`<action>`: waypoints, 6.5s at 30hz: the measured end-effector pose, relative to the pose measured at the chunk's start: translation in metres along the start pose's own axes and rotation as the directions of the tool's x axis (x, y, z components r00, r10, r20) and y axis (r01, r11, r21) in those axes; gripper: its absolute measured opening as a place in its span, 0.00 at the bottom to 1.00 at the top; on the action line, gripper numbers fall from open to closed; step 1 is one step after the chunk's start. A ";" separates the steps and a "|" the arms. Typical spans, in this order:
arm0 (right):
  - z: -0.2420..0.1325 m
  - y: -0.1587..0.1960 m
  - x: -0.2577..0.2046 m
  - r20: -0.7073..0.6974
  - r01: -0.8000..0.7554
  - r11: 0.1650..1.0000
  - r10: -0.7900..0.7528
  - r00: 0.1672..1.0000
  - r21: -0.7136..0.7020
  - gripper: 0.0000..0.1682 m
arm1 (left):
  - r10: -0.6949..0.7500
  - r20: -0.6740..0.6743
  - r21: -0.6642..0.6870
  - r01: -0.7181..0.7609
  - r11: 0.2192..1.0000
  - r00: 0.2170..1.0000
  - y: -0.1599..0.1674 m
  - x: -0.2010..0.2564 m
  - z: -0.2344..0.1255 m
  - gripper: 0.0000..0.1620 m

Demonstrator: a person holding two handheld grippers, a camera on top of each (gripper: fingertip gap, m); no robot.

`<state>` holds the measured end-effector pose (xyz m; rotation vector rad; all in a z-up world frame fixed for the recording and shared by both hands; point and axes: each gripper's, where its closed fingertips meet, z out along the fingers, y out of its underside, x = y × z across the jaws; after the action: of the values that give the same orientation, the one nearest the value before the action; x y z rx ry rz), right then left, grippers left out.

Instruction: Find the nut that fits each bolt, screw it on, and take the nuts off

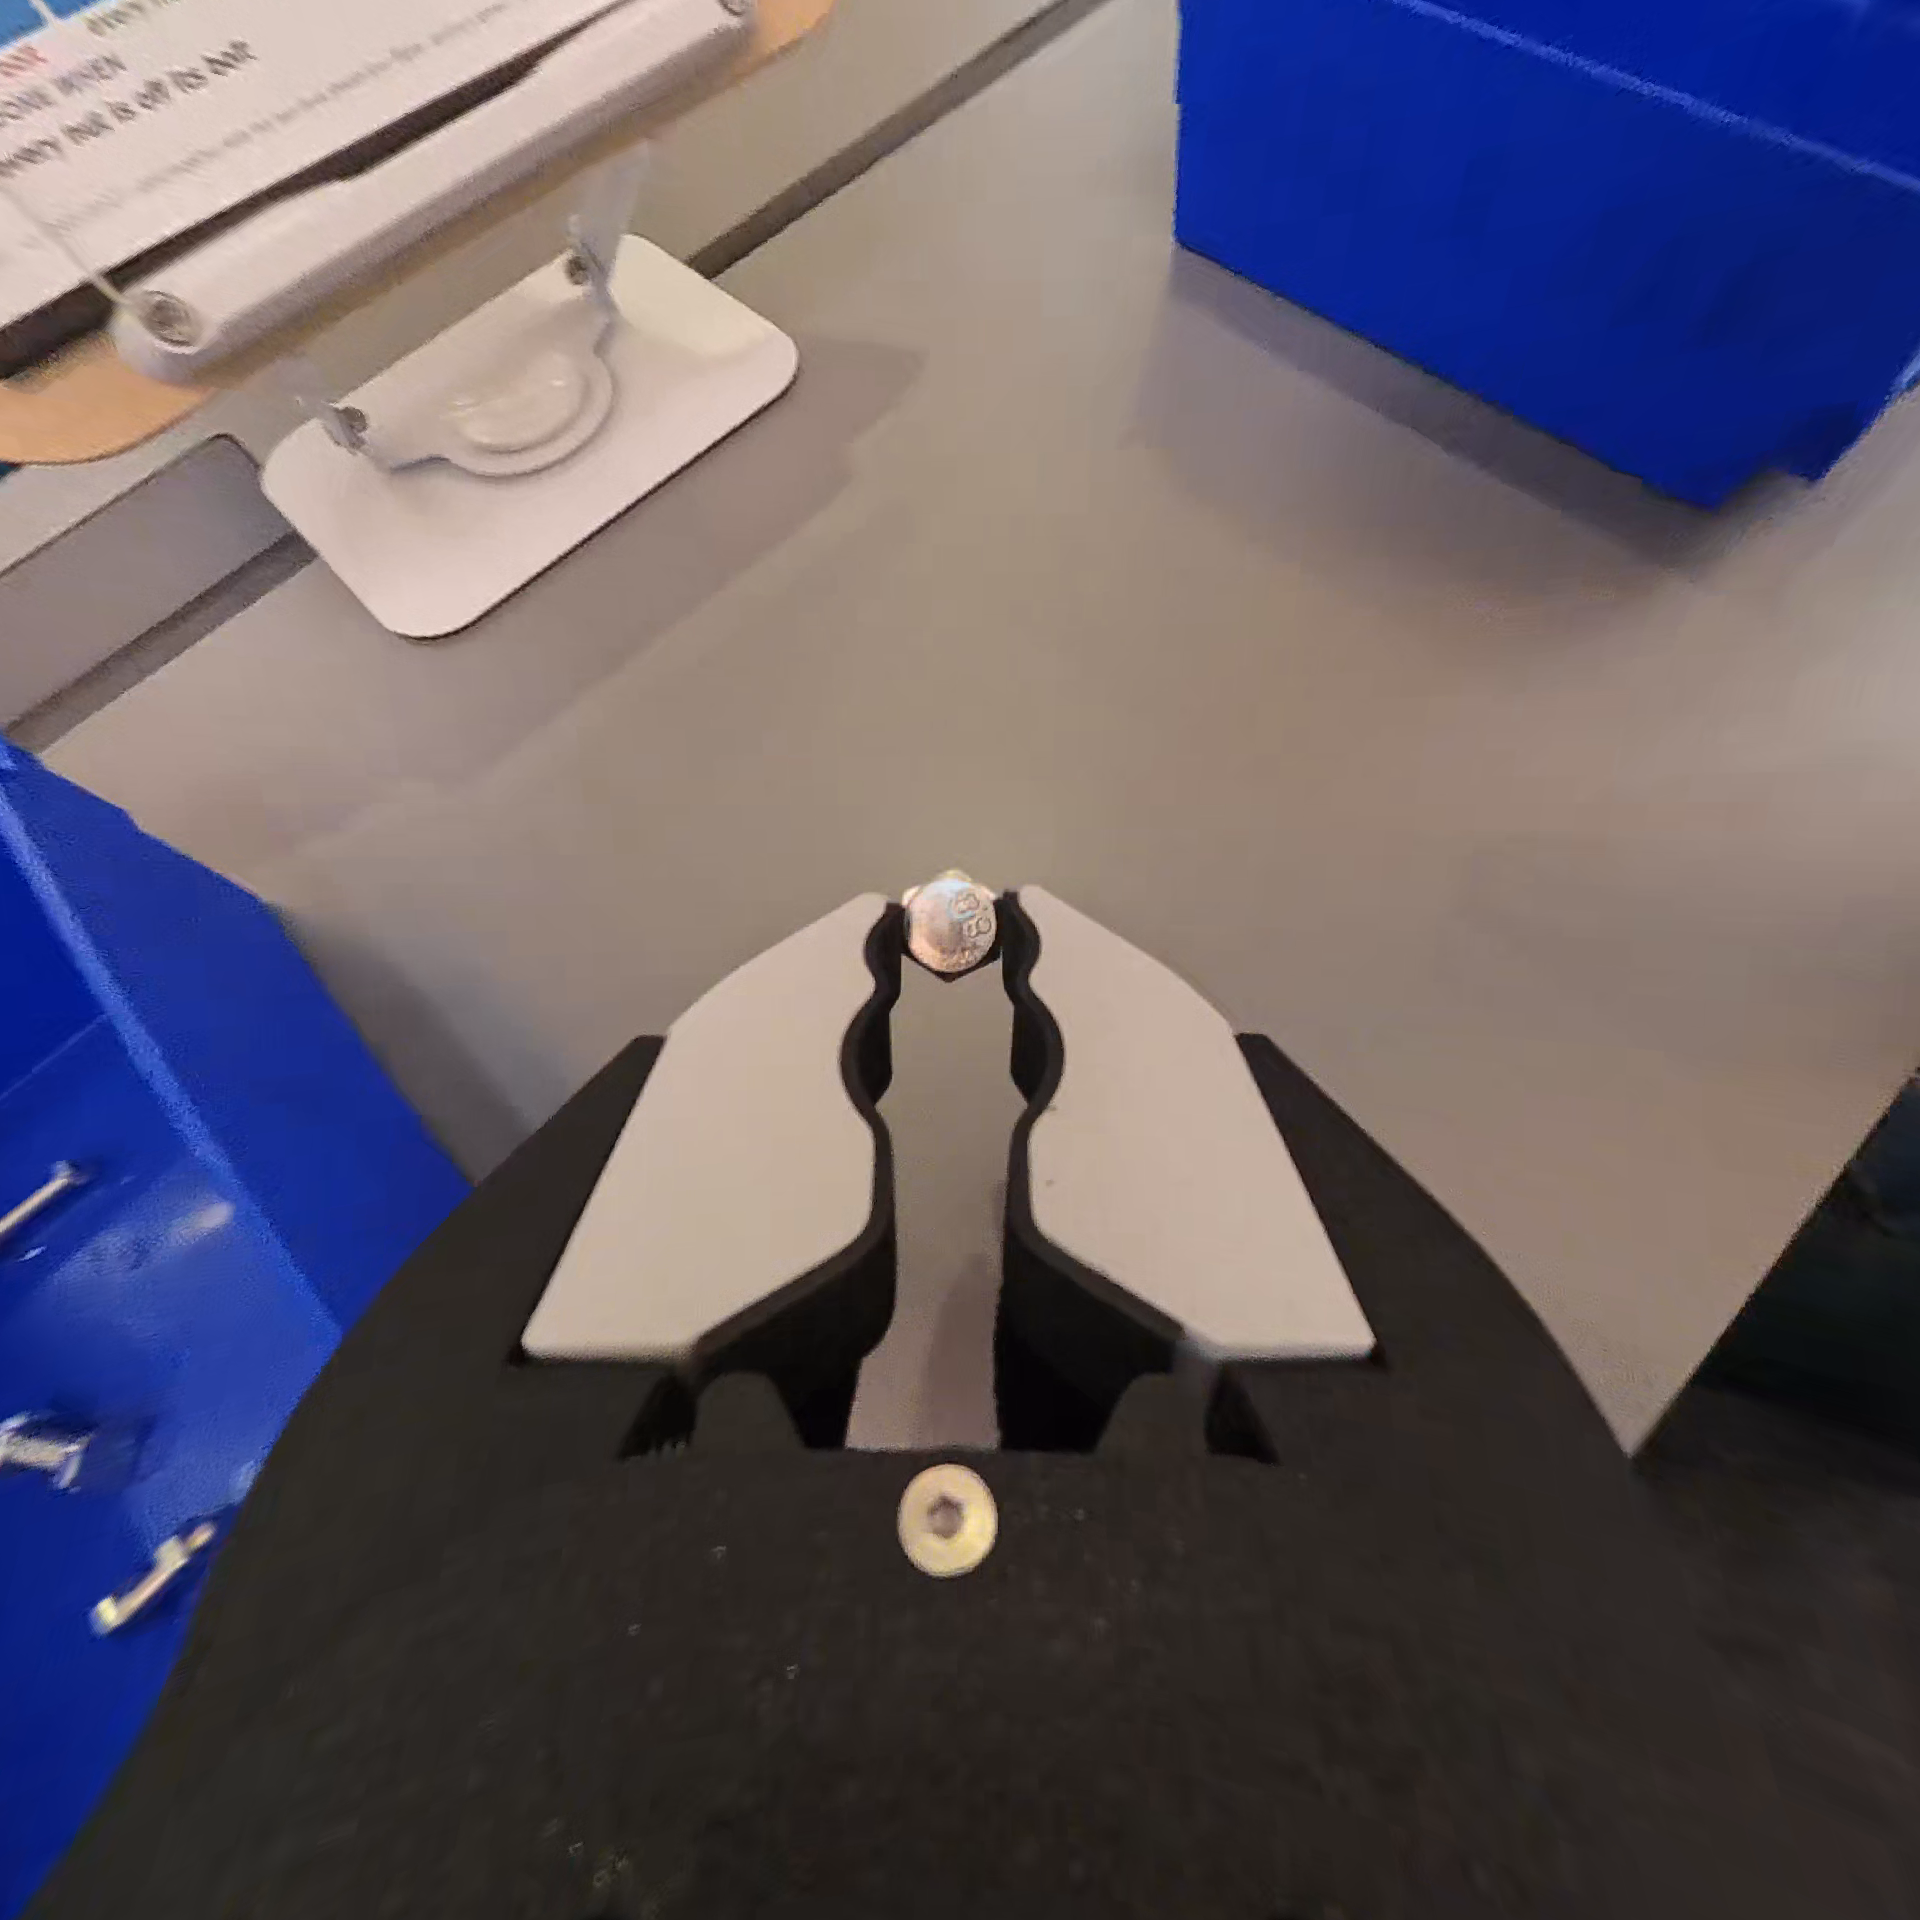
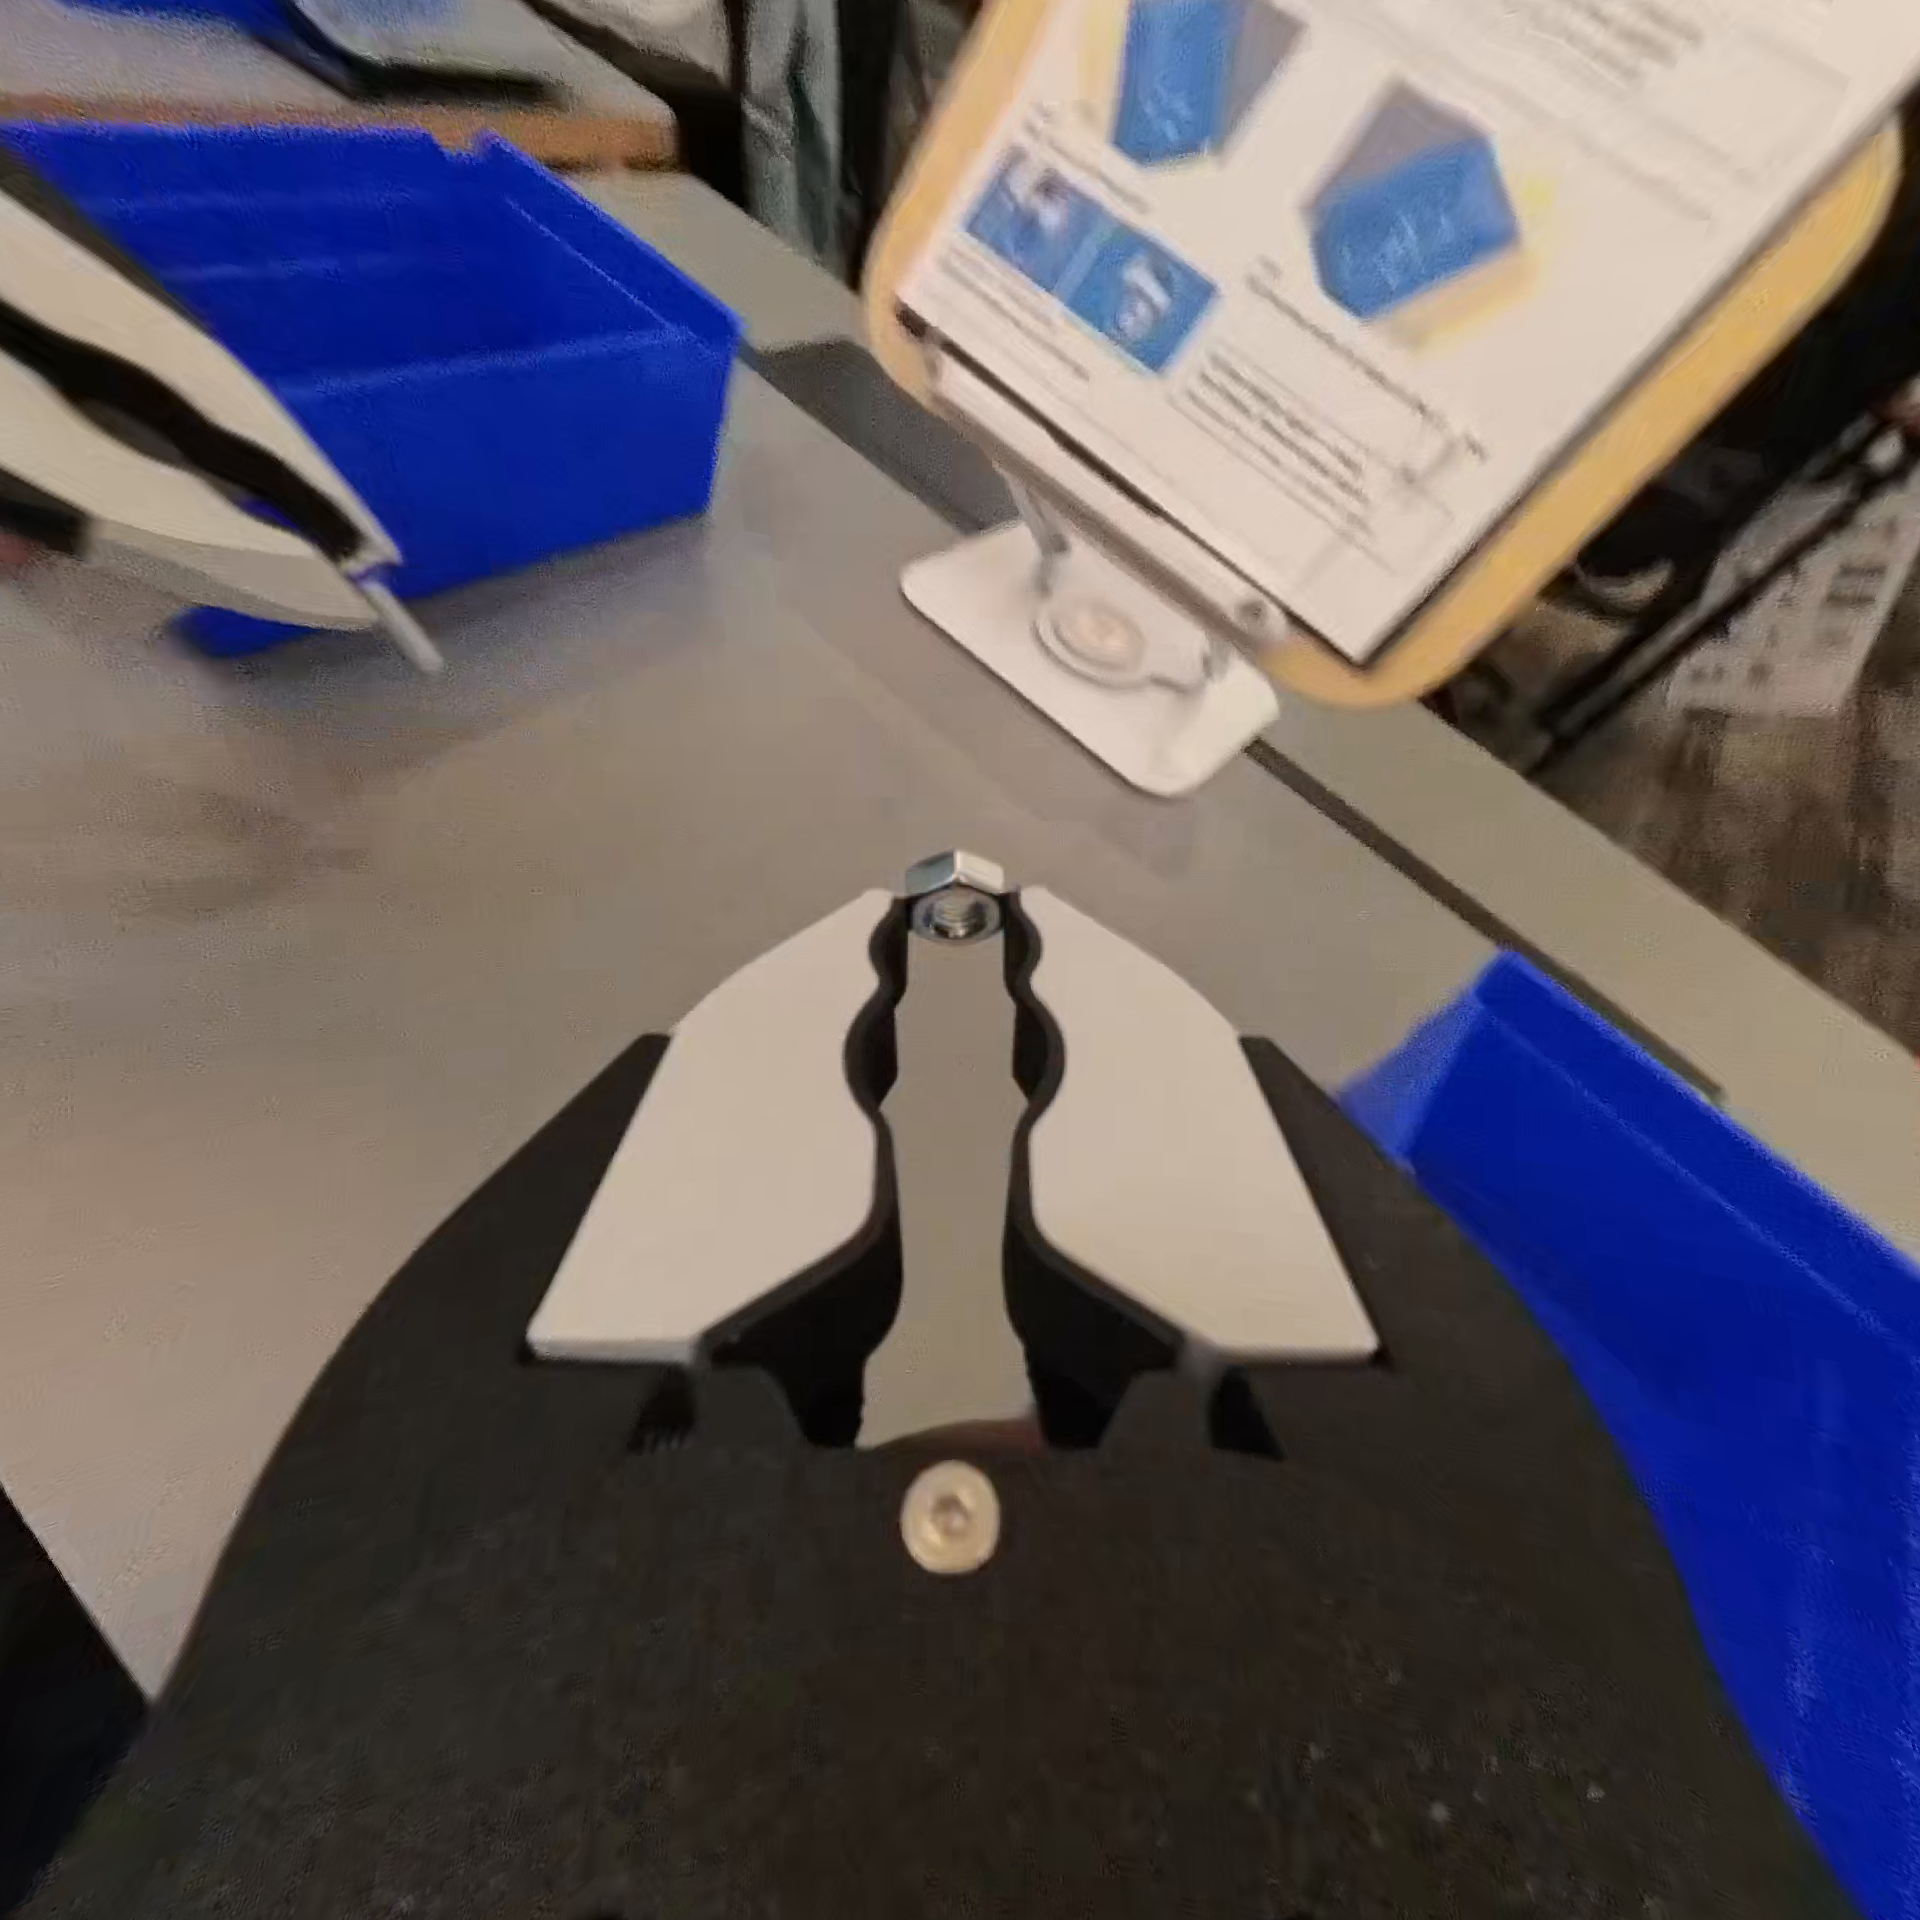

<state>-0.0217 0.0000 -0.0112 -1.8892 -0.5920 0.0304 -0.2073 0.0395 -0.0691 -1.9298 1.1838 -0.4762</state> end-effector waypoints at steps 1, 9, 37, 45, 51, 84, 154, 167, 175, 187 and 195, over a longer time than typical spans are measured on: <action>-0.012 0.012 0.027 -0.064 -0.040 0.997 0.035 0.997 -0.067 0.10 | -0.002 -0.032 0.000 0.002 1.000 0.999 -0.001 0.007 0.000 0.11; -0.042 0.185 0.133 -0.168 -0.403 0.658 0.392 0.905 -0.636 0.11 | 0.001 -0.106 0.001 0.000 1.000 0.994 -0.007 0.018 -0.008 0.11; -0.039 -0.020 -0.114 0.772 -0.216 0.968 0.037 0.635 0.131 0.23 | 0.017 -0.711 0.197 0.177 0.964 0.703 -0.030 0.082 -0.044 0.11; 0.006 -0.031 -0.155 0.802 -0.424 0.878 0.082 0.592 0.223 0.19 | 0.058 -0.772 0.313 0.299 0.901 0.633 -0.045 0.079 -0.058 0.11; 0.009 -0.034 -0.166 0.857 -0.515 0.838 0.125 0.499 0.178 0.18 | 0.058 -0.776 0.306 0.294 0.905 0.628 -0.042 0.082 -0.053 0.11; 0.029 0.222 0.242 -0.504 -0.578 0.689 0.345 0.792 -0.437 0.06 | -0.201 -0.446 0.118 0.280 0.953 0.872 -0.029 0.016 -0.045 0.33; 0.019 -0.005 -0.129 0.436 -0.210 0.945 0.083 0.896 0.252 0.08 | -0.498 0.382 -0.411 0.626 0.663 0.779 0.193 -0.216 -0.032 0.20; 0.041 0.014 -0.157 0.479 -0.162 0.975 0.070 0.875 0.153 0.12 | -0.474 -0.474 -0.065 0.507 0.859 0.742 0.013 -0.059 -0.073 0.19; 0.033 0.000 -0.158 0.433 -0.157 0.943 0.015 0.901 0.294 0.14 | -0.470 -0.822 -0.218 0.585 0.781 0.321 -0.023 0.033 -0.051 0.19; 0.021 -0.011 -0.167 0.349 -0.037 0.905 -0.125 0.929 0.424 0.15 | -0.490 -0.867 -0.376 0.531 0.759 0.088 -0.026 0.093 -0.035 0.19; 0.027 -0.003 -0.169 0.263 0.088 0.902 -0.215 0.941 0.423 0.10 | -0.516 -0.856 -0.426 0.506 0.750 0.044 -0.021 0.107 -0.028 0.19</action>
<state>-0.1786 -0.0454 -0.0625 -1.4346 -0.8722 0.3246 -0.1615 -0.0608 -0.0455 -1.9800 1.0056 -2.3815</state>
